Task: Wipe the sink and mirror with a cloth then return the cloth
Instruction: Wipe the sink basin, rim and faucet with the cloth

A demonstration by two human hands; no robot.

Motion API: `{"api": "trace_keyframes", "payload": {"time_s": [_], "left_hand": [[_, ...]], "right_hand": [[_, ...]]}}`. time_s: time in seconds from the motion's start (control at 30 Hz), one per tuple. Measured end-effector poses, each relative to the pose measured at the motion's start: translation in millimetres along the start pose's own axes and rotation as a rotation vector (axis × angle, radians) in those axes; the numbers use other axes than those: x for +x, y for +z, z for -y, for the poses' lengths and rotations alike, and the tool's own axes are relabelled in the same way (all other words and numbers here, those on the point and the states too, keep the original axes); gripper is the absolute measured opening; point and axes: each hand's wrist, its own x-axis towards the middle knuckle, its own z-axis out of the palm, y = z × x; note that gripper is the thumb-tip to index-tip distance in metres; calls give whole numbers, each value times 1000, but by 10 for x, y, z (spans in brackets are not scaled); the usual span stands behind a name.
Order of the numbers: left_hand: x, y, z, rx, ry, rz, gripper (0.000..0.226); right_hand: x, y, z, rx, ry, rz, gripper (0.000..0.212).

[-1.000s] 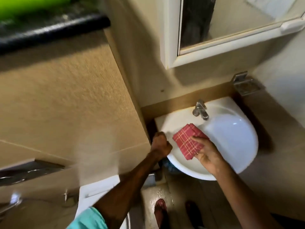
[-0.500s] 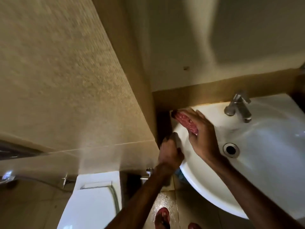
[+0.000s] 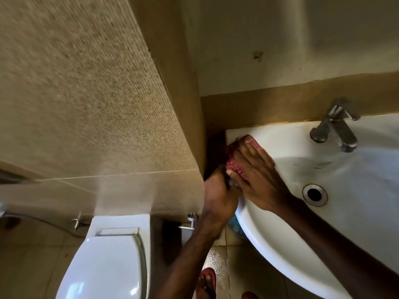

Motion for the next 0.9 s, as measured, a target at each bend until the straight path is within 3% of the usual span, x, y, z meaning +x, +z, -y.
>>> {"api": "trace_keyframes", "payload": {"time_s": [0.17, 0.33, 0.43, 0.6, 0.7, 0.9], "left_hand": [[-17, 61, -73, -14, -43, -127, 48], [89, 112, -192, -80, 2, -221, 72], [128, 118, -216, -96, -29, -253, 68], [126, 119, -208, -86, -50, -244, 55], [143, 139, -235, -54, -58, -237, 48], [234, 231, -242, 59, -35, -125, 66]], "right_hand": [[166, 200, -71, -122, -1, 68, 65], [558, 197, -219, -137, 26, 77, 63], [434, 207, -136, -91, 73, 28, 62], [-38, 217, -21, 37, 51, -11, 61], [32, 197, -135, -6, 17, -11, 62], [366, 146, -390, -71, 132, -35, 56]]}}
